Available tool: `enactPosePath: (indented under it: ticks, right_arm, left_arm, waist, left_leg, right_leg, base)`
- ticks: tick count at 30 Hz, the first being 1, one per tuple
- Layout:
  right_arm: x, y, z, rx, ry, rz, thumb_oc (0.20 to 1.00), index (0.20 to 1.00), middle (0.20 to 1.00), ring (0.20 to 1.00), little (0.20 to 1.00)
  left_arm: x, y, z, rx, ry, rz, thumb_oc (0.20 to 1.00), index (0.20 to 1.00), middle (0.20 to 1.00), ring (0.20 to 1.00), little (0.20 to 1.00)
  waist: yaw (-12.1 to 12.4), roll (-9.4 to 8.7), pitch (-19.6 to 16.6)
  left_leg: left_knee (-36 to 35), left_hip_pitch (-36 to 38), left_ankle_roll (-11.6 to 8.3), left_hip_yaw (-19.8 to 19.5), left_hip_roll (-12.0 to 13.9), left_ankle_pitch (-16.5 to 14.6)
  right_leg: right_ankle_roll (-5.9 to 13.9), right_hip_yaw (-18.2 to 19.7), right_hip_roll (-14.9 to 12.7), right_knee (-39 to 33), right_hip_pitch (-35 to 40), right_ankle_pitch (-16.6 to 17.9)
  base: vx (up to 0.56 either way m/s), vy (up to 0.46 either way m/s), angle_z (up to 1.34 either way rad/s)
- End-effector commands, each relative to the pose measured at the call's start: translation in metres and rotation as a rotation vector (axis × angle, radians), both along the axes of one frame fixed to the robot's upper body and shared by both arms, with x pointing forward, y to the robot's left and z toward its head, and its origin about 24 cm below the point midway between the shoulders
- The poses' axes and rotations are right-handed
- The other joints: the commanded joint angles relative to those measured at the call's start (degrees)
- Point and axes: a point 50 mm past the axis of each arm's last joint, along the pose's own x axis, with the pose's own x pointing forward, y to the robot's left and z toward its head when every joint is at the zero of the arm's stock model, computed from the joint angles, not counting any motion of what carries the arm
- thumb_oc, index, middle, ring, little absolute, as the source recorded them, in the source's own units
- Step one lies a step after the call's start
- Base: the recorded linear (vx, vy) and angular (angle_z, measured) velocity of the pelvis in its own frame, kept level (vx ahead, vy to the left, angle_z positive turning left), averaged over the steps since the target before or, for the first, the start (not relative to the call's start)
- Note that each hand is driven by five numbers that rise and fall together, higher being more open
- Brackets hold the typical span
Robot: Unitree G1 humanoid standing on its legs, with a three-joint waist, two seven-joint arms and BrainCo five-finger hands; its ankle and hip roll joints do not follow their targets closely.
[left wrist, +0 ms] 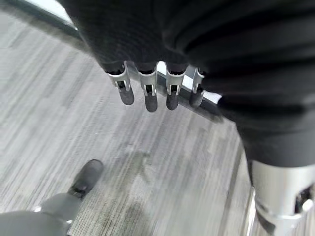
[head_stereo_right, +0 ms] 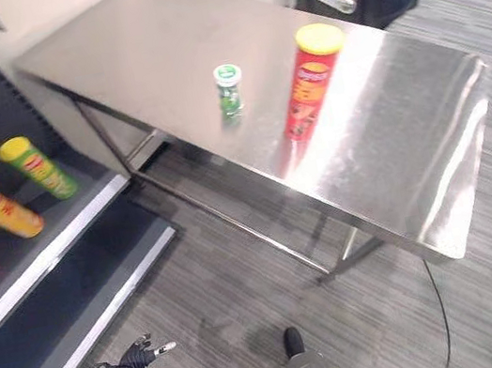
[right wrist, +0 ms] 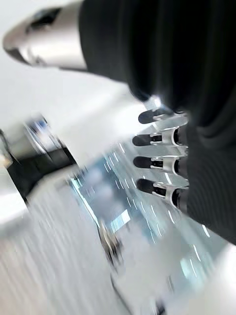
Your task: Put the goods on the table back onto the shelves and tidy them up.
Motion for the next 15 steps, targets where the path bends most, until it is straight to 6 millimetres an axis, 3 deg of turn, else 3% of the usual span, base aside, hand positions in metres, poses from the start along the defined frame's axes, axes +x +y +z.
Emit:
enactPosePath:
  ticks: [1, 3, 4, 8, 10, 15]
  right_arm:
    - [0.009, 0.014, 0.033, -0.130, -0.035, 0.063, 1.000, 1.000, 1.000, 1.000, 1.000]
    - [0.013, 0.018, 0.033, -0.129, -0.027, 0.084, 1.000, 1.000, 1.000, 1.000, 1.000]
    - [0.026, 0.025, 0.031, -0.113, 0.002, 0.131, 1.000, 1.000, 1.000, 1.000, 1.000]
    - [0.047, 0.036, 0.022, -0.009, 0.043, 0.235, 1.000, 1.000, 1.000, 1.000, 1.000]
    - [0.052, 0.039, 0.022, 0.006, 0.052, 0.256, 1.000, 1.000, 1.000, 1.000, 1.000]
    - [0.067, 0.045, 0.020, 0.067, 0.091, 0.317, 1.000, 1.000, 1.000, 1.000, 1.000]
  left_arm:
    - [0.013, 0.009, 0.007, 0.034, -0.019, -0.032, 1.000, 1.000, 1.000, 1.000, 1.000]
    - [0.011, 0.009, 0.006, 0.033, -0.014, -0.032, 1.000, 1.000, 1.000, 1.000, 1.000]
    - [0.006, 0.011, 0.005, 0.033, 0.001, -0.029, 1.000, 1.000, 1.000, 1.000, 1.000]
    - [-0.003, 0.011, 0.001, 0.023, 0.024, -0.016, 1.000, 1.000, 1.000, 1.000, 1.000]
    - [-0.004, 0.012, 0.001, 0.020, 0.028, -0.010, 1.000, 1.000, 1.000, 1.000, 1.000]
    - [-0.024, 0.013, -0.006, 0.013, 0.082, 0.011, 1.000, 1.000, 1.000, 1.000, 1.000]
  waist:
    - [3.10, -1.80, 0.79]
    - [3.50, -1.76, 0.72]
    - [4.35, -1.74, 0.52]
    - [5.85, -1.61, 0.39]
    - [6.20, -1.59, 0.57]
    - [7.98, -1.25, 0.18]
  left_leg:
    - [1.04, 1.80, -6.24, -0.96, 4.30, 1.81]
    - [1.06, 1.82, -6.29, -1.22, 4.37, 1.90]
    - [1.09, 1.99, -6.49, -1.70, 4.54, 2.18]
    - [1.19, 2.06, -6.88, -2.58, 4.80, 2.86]
    - [1.41, 1.44, -6.44, -2.08, 5.12, 3.95]
    - [1.20, 1.83, -7.72, -4.01, 5.63, 4.24]
  right_leg:
    - [5.14, -4.17, -4.65, 9.01, -1.88, -4.41]
    - [4.98, -4.37, -4.52, 8.99, -1.54, -4.63]
    - [4.62, -4.98, -4.30, 8.79, -0.69, -4.98]
    - [4.09, -5.93, -3.86, 8.47, 0.51, -5.34]
    - [3.47, -6.70, -3.70, 8.24, 0.34, -4.47]
    - [3.22, -8.00, -3.02, 7.41, 2.46, -5.67]
  base:
    - [0.01, -0.060, 0.25]
    - [0.01, -0.058, 0.16]
    - [0.02, -0.071, 0.19]
    - [0.01, -0.065, 0.15]
    - [-0.06, -0.073, 0.17]
    - [0.04, -0.063, 0.17]
